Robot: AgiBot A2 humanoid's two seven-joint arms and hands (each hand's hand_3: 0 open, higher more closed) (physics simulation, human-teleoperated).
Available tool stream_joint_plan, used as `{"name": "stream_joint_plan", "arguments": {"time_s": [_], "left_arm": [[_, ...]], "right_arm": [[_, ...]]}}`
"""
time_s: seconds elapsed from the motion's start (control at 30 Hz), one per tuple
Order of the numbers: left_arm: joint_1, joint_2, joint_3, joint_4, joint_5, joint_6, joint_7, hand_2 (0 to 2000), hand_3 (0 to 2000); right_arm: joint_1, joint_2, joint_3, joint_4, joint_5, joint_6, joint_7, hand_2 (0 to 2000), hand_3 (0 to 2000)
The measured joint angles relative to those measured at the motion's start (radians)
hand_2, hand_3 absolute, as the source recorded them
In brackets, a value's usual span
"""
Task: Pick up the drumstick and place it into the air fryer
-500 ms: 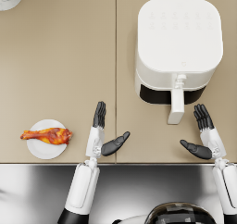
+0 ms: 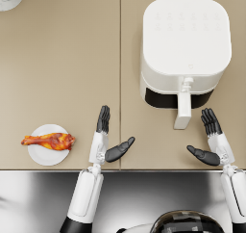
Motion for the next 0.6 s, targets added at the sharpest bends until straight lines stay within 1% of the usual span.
{"name": "stream_joint_plan", "arguments": {"time_s": [0.23, 0.27, 0.33, 0.47, 0.6], "left_arm": [[0.0, 0.0, 0.0, 0.0, 0.0, 0.0, 0.0, 0, 0], [-0.002, 0.002, 0.009, 0.006, 0.0, -0.029, -0.028, 0, 0], [-0.016, 0.002, -0.002, -0.009, 0.0, -0.064, -0.064, 0, 0], [-0.058, -0.002, -0.078, -0.06, 0.0, -0.091, -0.091, 0, 0], [-0.114, -0.006, -0.15, -0.118, 0.177, -0.098, -0.098, 0, 0]], "right_arm": [[0.0, 0.0, 0.0, 0.0, 0.0, 0.0, 0.0, 0, 0], [-0.002, -0.002, 0.009, -0.006, 0.0, -0.028, 0.029, 0, 0], [-0.007, -0.006, 0.018, 0.003, 0.0, -0.063, 0.064, 0, 0], [-0.019, -0.012, 0.021, 0.016, 0.0, -0.09, 0.091, 0, 0], [-0.042, -0.011, 0.031, 0.038, 0.177, -0.097, 0.098, 0, 0]]}}
